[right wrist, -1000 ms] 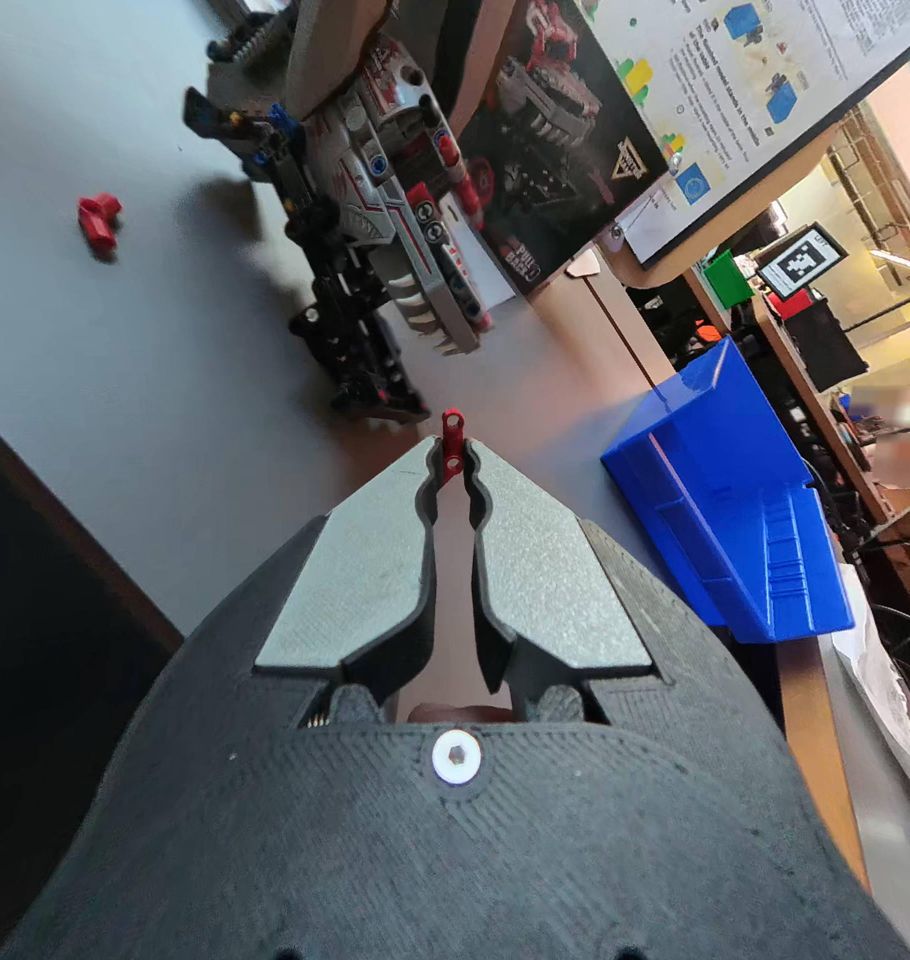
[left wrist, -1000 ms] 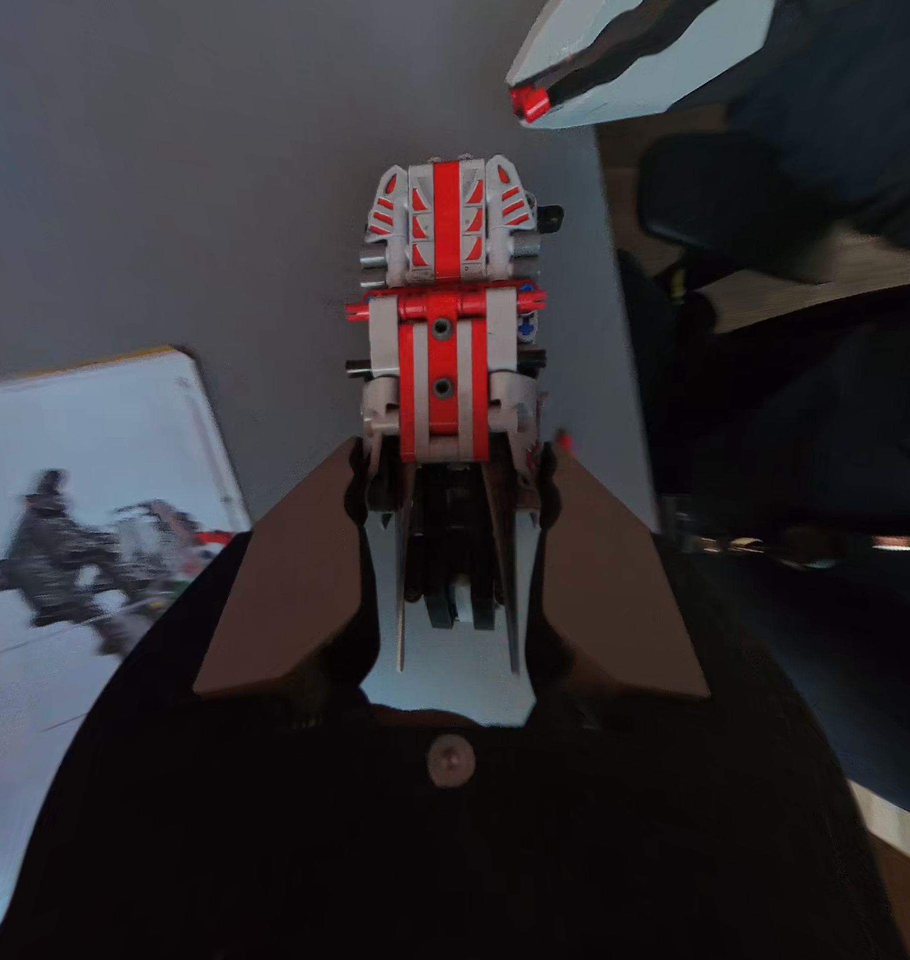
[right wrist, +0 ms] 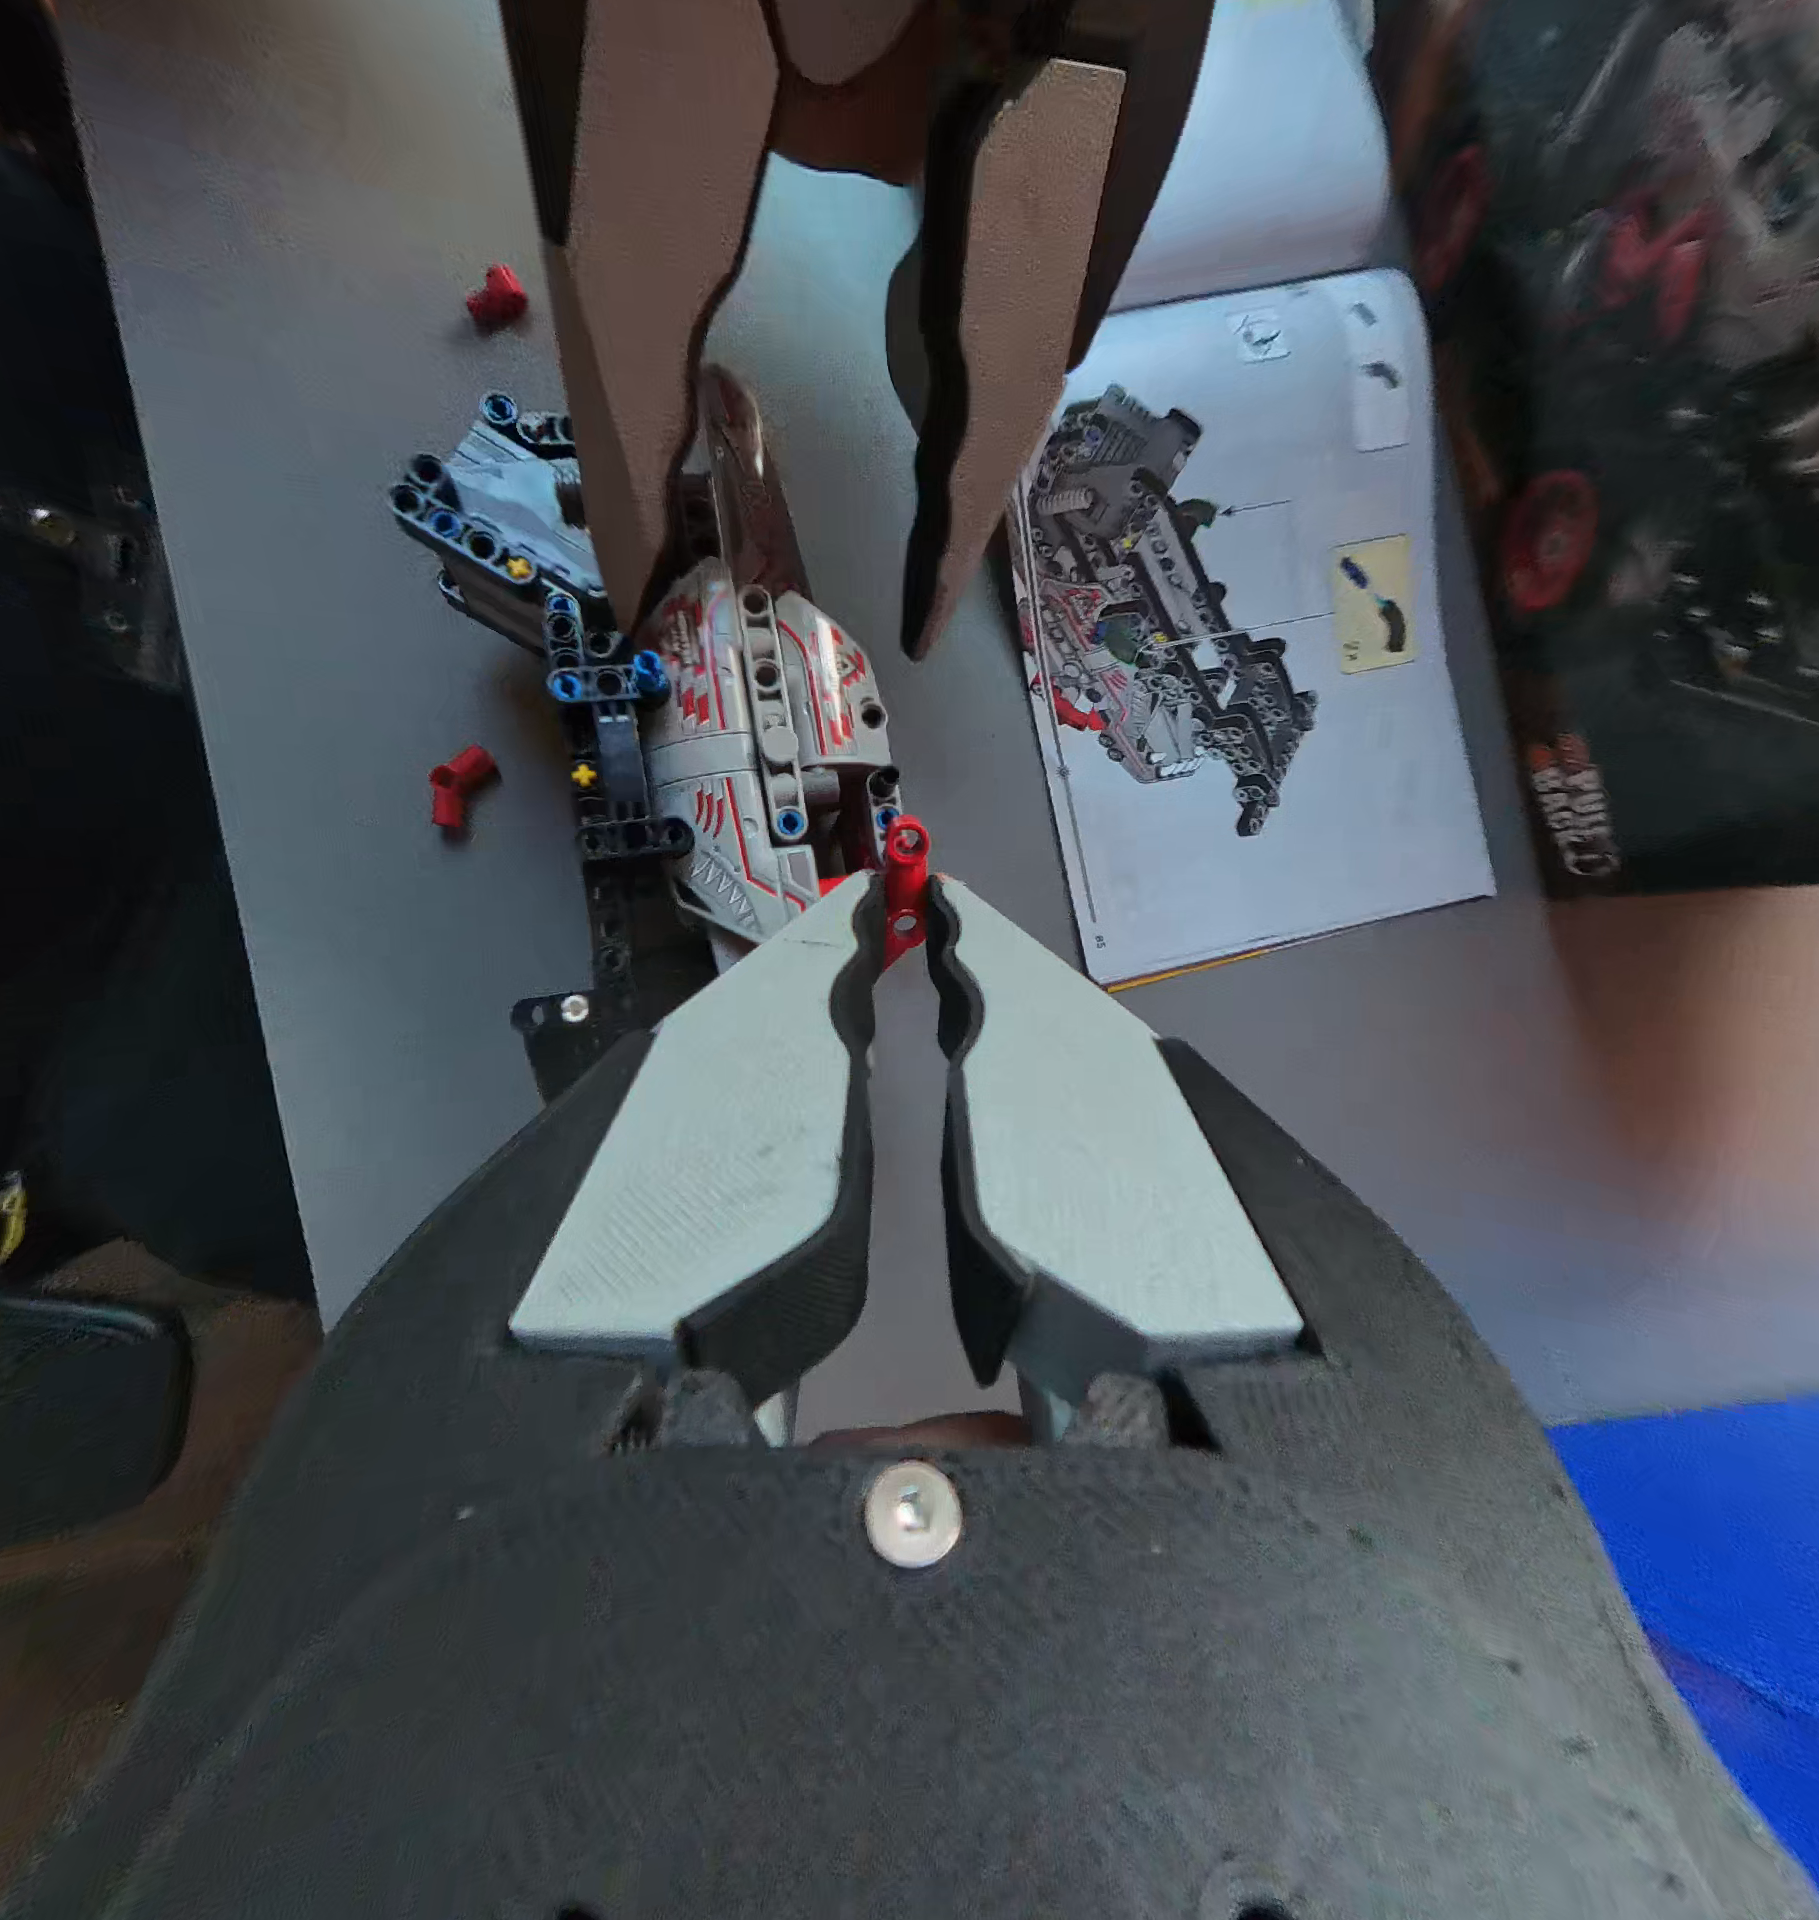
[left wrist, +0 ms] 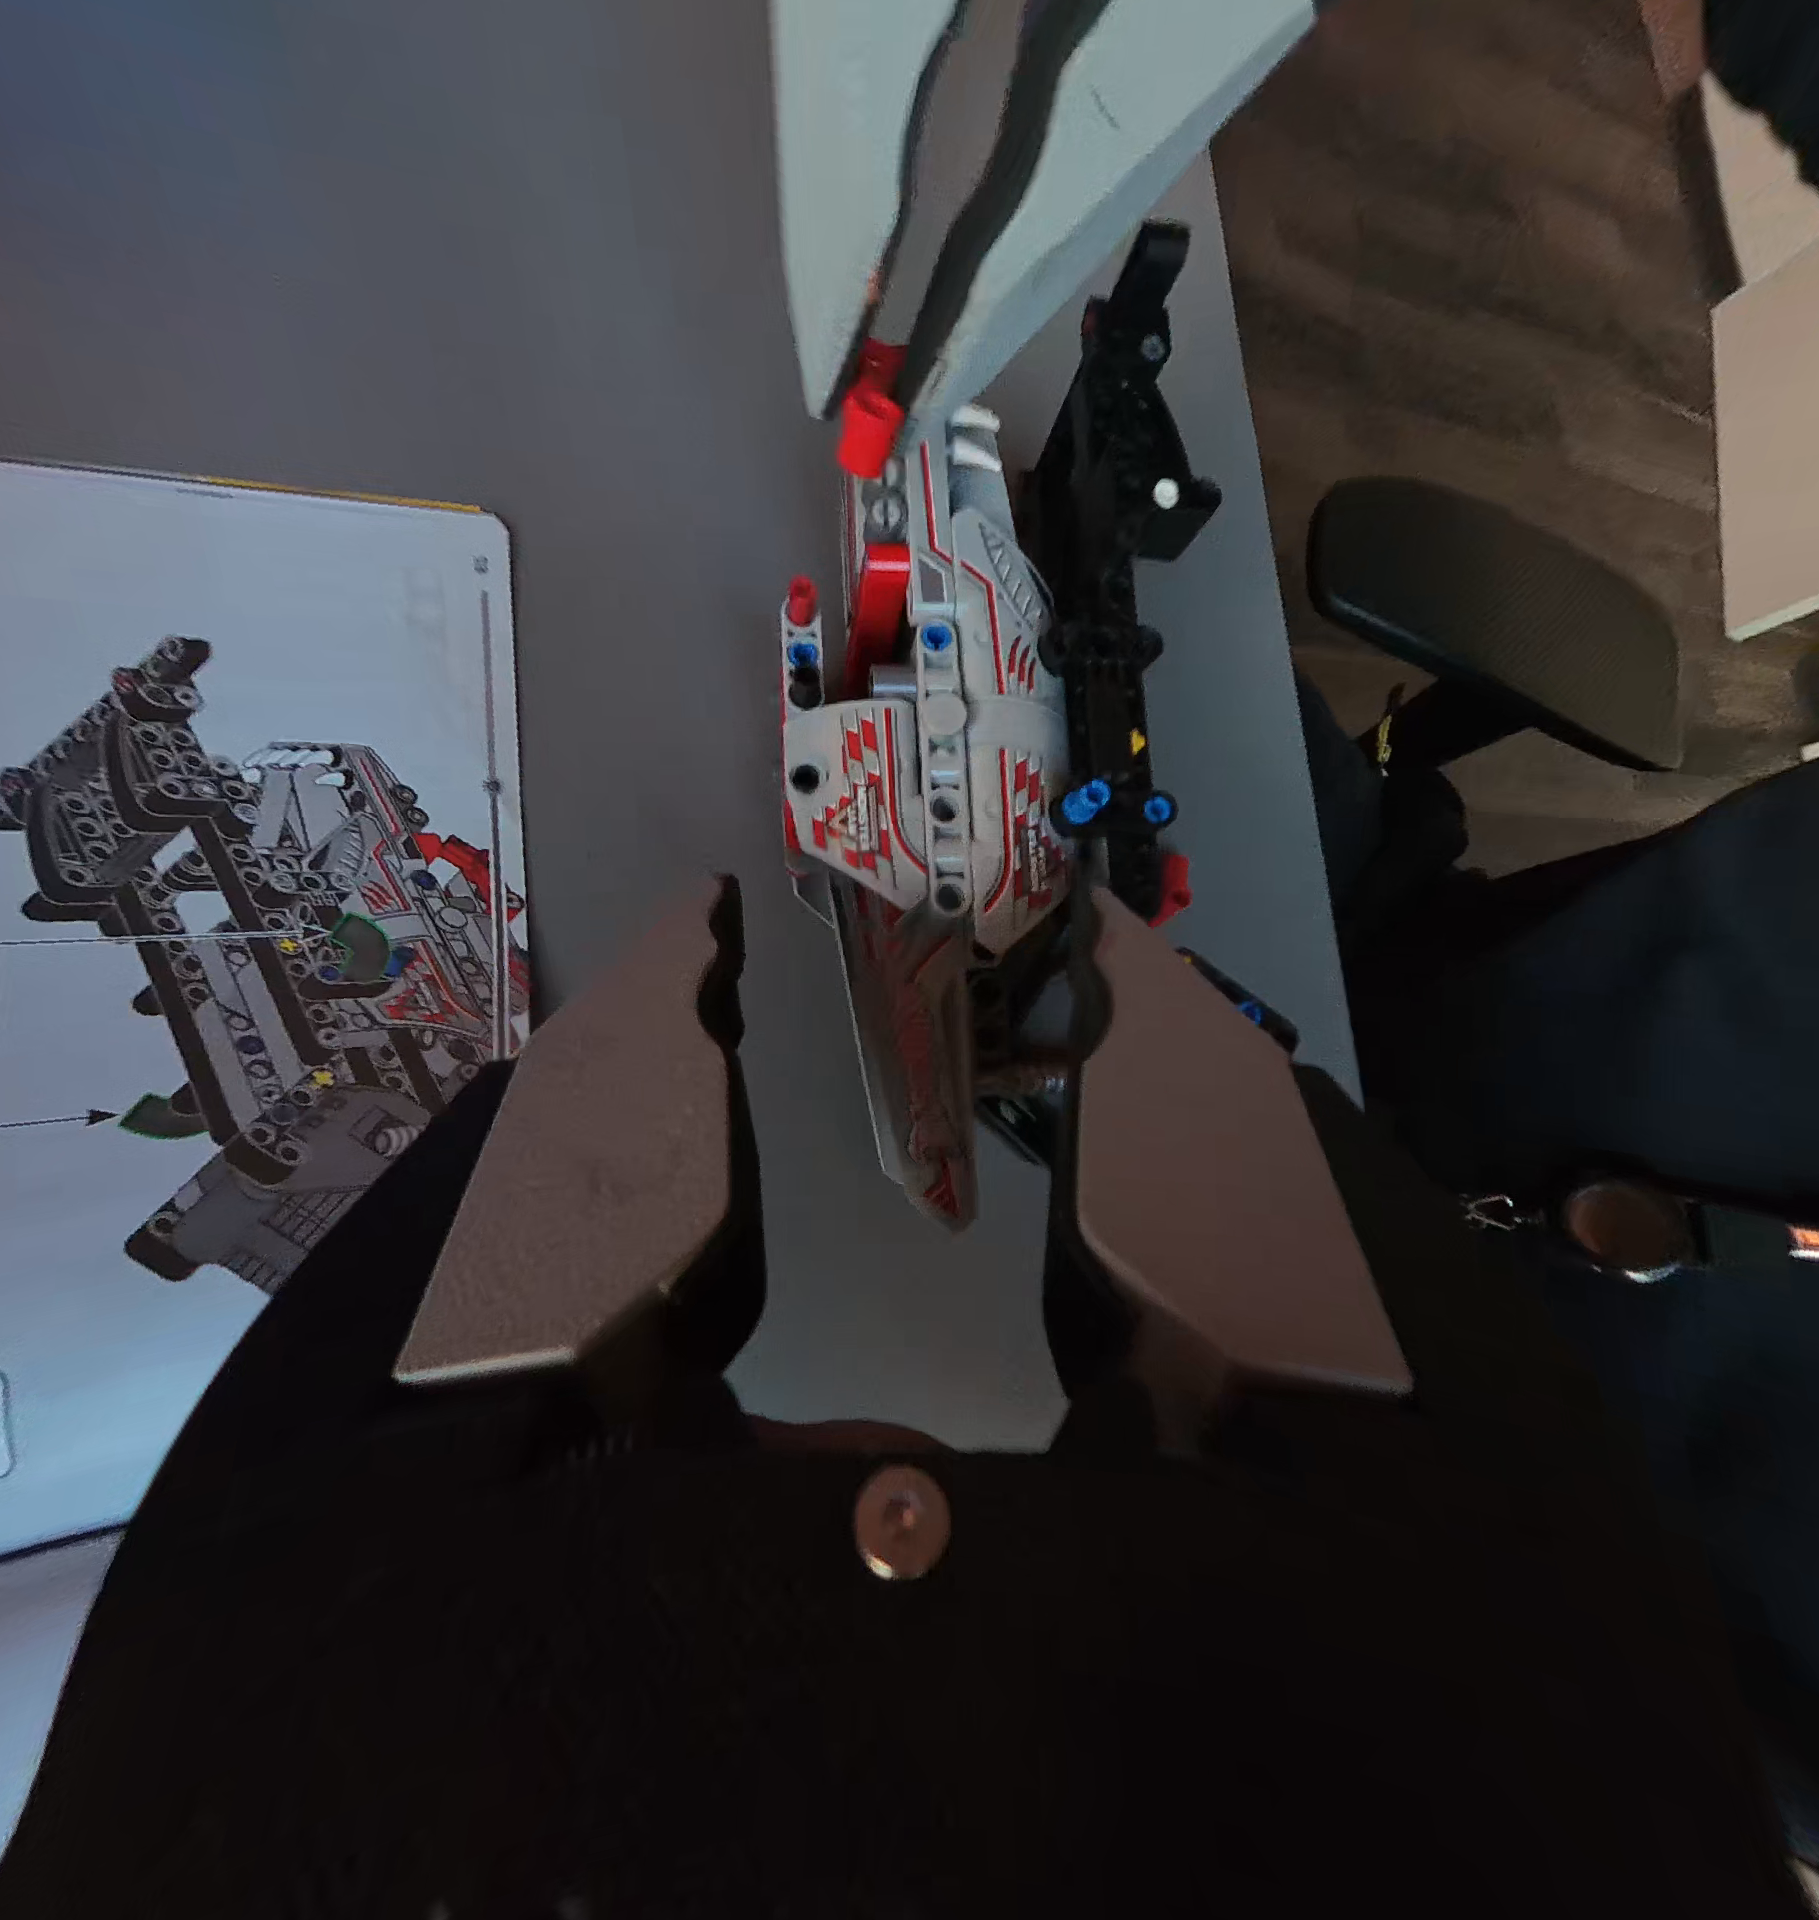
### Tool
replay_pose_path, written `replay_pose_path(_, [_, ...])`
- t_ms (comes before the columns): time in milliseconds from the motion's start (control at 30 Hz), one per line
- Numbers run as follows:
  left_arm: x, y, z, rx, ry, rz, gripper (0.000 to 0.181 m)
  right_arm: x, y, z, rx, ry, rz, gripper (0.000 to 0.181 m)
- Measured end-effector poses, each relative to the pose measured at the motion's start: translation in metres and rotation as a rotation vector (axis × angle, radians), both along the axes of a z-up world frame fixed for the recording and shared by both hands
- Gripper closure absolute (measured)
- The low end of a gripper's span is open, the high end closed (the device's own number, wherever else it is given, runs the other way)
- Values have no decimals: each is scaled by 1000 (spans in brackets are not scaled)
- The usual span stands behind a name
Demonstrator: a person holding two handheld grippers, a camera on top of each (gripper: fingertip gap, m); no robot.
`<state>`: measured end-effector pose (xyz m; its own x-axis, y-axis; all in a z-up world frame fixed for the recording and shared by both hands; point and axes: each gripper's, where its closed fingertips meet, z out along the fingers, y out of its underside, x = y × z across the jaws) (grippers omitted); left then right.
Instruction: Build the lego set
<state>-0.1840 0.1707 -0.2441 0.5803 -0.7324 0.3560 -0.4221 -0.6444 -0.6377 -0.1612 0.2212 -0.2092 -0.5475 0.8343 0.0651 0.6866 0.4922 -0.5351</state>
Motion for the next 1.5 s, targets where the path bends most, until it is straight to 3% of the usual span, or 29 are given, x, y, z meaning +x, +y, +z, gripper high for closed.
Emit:
replay_pose_path(100, [1, -4, -10, -6, 10, -37, 120, -6, -4, -9, -6, -72, 56, 177])
replay_pose_path(333, [11, -4, -6, 30, -32, -113, 139, -7, -3, -17, 121, -163, 156, 177])
replay_pose_path(467, [10, -3, -6, 48, -40, -133, 140, -8, -3, -21, 123, -212, 189, 177])
replay_pose_path(1500, [16, -4, -9, 110, -47, -128, 145, -2, -7, -29, 95, -328, 168, 177])
